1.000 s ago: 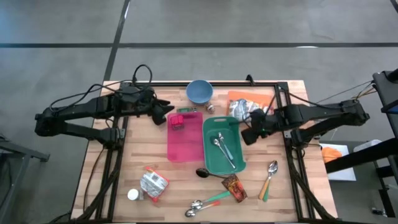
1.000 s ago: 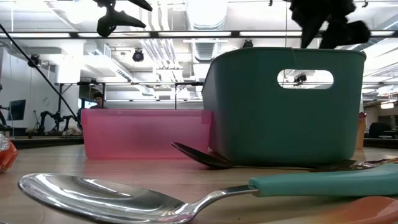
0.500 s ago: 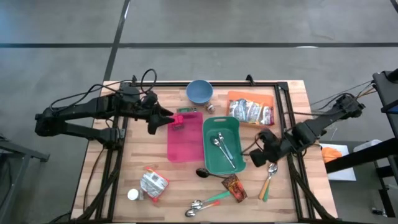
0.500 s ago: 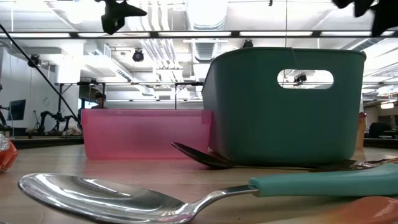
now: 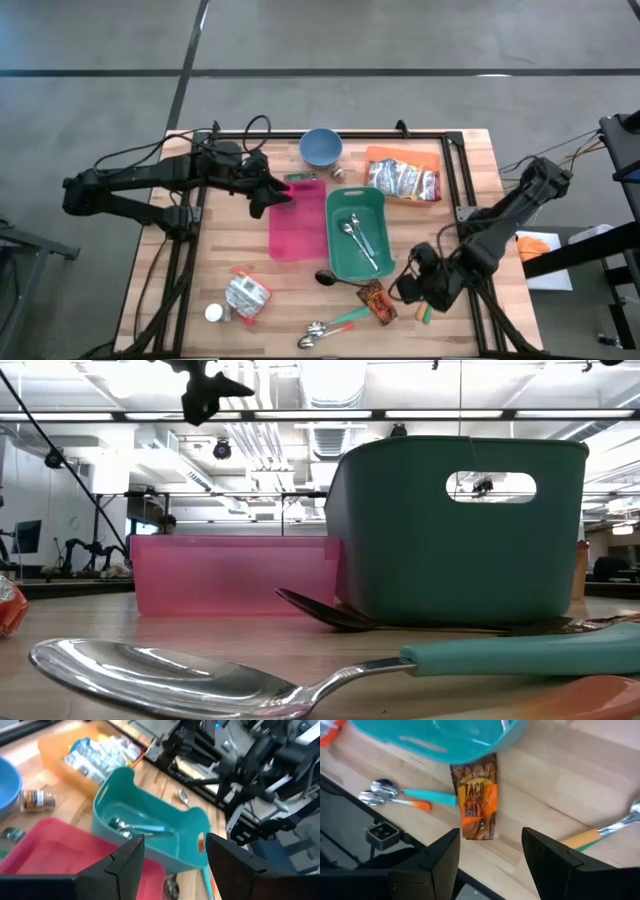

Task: Pick & Place Food Item
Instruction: Put the orange spice bag into the red bin

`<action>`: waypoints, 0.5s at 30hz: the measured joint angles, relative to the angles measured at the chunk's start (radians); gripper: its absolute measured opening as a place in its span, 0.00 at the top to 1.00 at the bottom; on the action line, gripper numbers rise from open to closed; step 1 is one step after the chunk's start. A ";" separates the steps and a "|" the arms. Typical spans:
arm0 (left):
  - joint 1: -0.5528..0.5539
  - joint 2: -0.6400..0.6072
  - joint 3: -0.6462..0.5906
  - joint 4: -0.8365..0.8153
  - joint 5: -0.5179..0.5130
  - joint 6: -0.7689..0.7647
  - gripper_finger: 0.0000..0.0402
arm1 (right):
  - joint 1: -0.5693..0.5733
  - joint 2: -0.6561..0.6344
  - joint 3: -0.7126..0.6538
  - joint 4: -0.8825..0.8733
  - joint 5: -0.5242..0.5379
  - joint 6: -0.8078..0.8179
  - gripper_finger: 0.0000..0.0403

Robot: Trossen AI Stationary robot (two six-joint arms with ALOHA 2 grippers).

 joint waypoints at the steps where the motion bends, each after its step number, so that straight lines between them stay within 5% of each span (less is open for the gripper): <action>1: 0.000 0.000 0.000 0.014 0.000 0.001 0.47 | 0.006 0.021 0.000 0.018 0.000 0.001 0.48; 15: 0.001 -0.001 0.000 0.060 0.041 0.004 0.47 | 0.051 0.299 -0.002 0.253 -0.002 0.070 0.48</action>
